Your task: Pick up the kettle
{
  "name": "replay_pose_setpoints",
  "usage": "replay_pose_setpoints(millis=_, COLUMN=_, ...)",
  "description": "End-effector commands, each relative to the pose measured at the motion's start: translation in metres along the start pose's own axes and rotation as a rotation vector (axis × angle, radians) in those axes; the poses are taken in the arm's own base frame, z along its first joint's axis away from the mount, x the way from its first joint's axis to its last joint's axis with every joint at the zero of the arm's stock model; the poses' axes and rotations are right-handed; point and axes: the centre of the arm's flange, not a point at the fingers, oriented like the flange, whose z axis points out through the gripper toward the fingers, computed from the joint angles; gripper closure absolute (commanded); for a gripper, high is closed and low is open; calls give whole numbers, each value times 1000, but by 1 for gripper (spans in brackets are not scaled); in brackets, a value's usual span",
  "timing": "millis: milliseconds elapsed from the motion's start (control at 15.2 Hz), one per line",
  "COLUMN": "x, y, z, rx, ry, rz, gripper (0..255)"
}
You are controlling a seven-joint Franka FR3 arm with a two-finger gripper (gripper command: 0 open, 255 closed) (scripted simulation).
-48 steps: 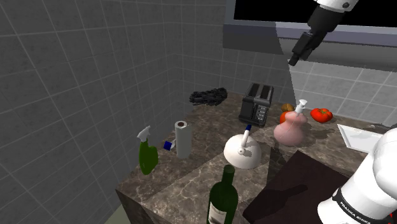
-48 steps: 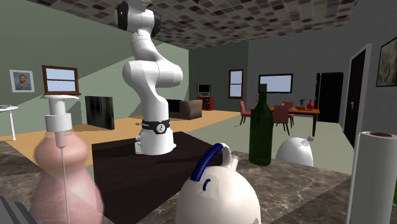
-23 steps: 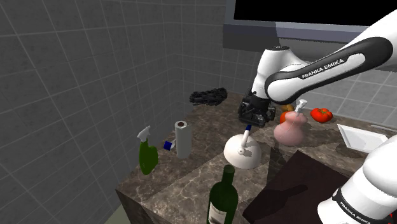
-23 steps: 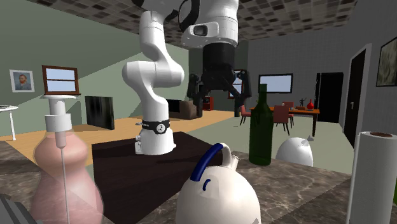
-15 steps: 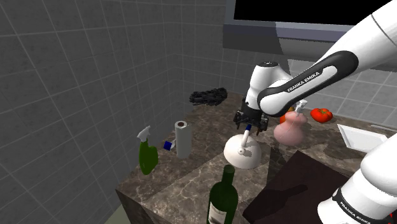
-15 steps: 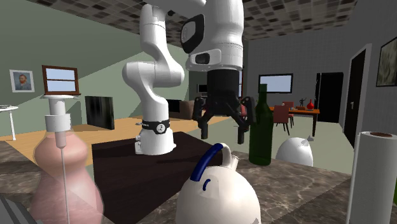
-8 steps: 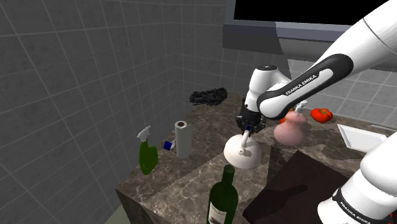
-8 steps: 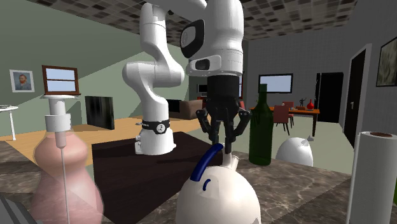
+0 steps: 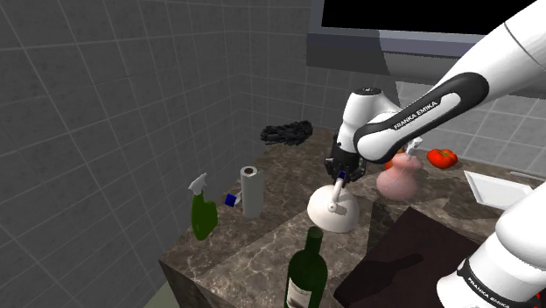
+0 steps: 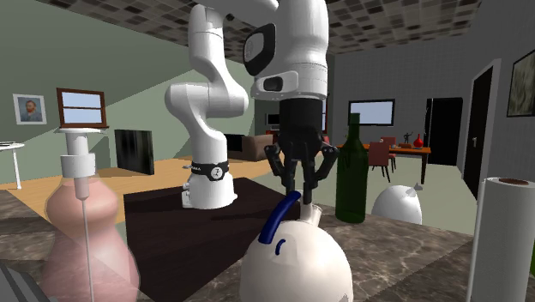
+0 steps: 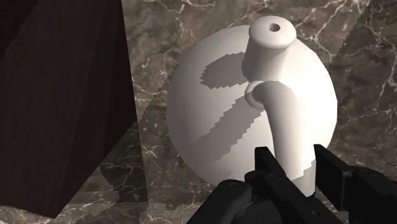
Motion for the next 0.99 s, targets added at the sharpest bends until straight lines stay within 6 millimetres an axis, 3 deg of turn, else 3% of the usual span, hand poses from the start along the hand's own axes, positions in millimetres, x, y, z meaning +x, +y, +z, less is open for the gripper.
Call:
replay_pose_setpoints(millis=0, x=1, y=0, z=-9, rx=1, ry=0, rz=0, gripper=255)
replay_pose_setpoints(millis=792, x=7, y=-3, z=-72, rx=1, ry=0, rz=0, gripper=255)
replay_pose_setpoints(millis=924, x=7, y=-3, z=-73, rx=1, ry=0, rz=0, gripper=255)
